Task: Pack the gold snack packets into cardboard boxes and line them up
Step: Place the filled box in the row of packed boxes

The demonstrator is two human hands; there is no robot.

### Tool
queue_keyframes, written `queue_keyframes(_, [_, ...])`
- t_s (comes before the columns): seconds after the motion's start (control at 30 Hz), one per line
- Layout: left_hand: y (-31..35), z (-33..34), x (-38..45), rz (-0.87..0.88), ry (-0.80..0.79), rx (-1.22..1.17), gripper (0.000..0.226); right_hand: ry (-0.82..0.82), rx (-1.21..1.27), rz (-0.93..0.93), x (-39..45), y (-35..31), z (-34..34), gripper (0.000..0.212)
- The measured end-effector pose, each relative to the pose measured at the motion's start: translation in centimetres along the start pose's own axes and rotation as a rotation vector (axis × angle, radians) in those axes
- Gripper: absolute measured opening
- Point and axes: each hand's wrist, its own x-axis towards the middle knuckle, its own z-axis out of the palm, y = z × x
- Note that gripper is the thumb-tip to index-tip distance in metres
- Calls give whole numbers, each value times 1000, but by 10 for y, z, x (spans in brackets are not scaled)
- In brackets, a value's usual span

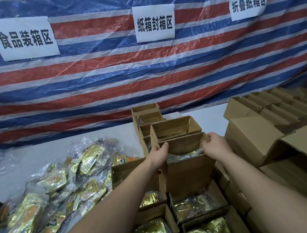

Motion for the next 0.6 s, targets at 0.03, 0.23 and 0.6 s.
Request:
queue_keyframes(0.03, [-1,-1,-3,22,-7,3,70,-7,-8,5,-2,-1,0,26])
queue_keyframes(0.23, [-9,-24,-35,142,38,59,68,110,-89,-74,-34,-16,-4,47])
queue_keyframes(0.6, [-144,-151,-161,88,317,20,26,-3,151,-317,-189,-78,60,11])
